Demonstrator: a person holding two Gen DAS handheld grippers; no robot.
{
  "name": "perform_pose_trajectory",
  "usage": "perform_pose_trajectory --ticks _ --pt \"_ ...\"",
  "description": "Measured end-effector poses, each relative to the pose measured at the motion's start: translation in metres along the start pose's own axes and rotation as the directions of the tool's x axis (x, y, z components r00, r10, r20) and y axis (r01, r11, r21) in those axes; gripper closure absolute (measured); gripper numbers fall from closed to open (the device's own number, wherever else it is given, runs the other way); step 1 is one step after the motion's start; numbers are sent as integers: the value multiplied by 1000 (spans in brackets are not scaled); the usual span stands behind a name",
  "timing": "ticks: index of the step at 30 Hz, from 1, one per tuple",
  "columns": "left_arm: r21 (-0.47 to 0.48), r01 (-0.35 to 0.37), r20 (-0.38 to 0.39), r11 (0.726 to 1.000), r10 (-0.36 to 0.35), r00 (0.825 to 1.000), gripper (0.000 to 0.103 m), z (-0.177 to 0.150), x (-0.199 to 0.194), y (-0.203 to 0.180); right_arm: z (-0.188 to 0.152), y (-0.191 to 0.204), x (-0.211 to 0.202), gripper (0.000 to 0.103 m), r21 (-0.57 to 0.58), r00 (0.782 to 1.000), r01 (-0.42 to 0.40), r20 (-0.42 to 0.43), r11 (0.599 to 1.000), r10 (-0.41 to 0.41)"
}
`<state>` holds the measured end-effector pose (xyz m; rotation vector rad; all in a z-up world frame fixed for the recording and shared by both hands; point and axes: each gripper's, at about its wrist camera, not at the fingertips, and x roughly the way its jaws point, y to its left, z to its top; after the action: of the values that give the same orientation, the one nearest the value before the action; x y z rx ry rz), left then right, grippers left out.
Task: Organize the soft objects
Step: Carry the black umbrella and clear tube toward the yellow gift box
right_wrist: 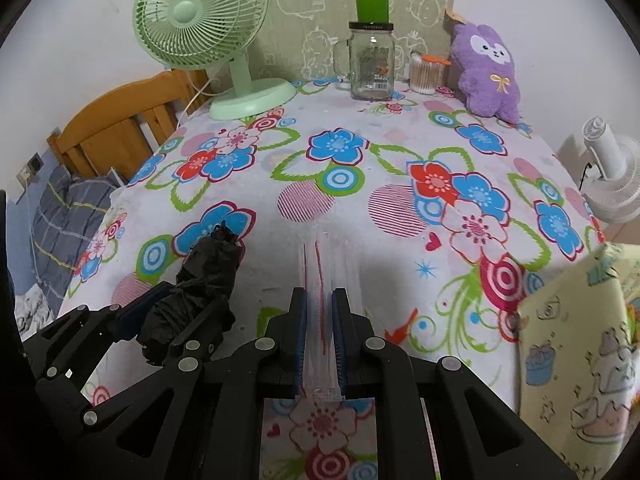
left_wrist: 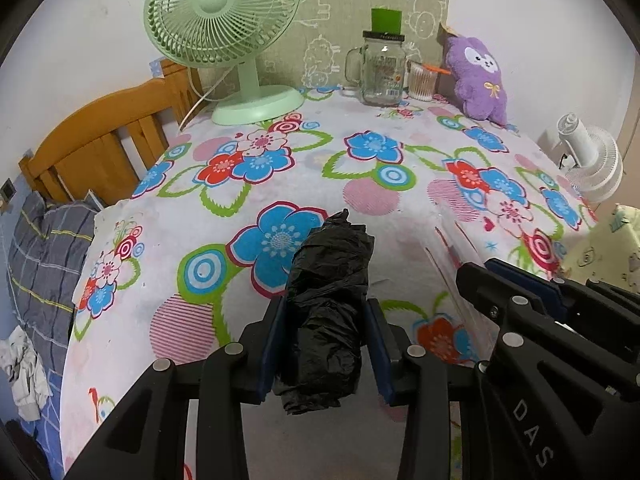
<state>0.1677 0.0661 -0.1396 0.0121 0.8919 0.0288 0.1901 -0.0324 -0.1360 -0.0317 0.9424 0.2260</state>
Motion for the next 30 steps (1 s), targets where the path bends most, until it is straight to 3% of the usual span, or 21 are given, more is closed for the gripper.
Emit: perform_pose_trajectory --ticks 14,30 --pt "12 -10 77 1000 9 997 63 -5 -49 -25 -12 -16 -54 88 11 997 -10 82 1000 9" --pt "38 -18 187 999 11 982 63 -3 -110 -51 -17 -30 -121 88 4 981 -19 192 1000 18"
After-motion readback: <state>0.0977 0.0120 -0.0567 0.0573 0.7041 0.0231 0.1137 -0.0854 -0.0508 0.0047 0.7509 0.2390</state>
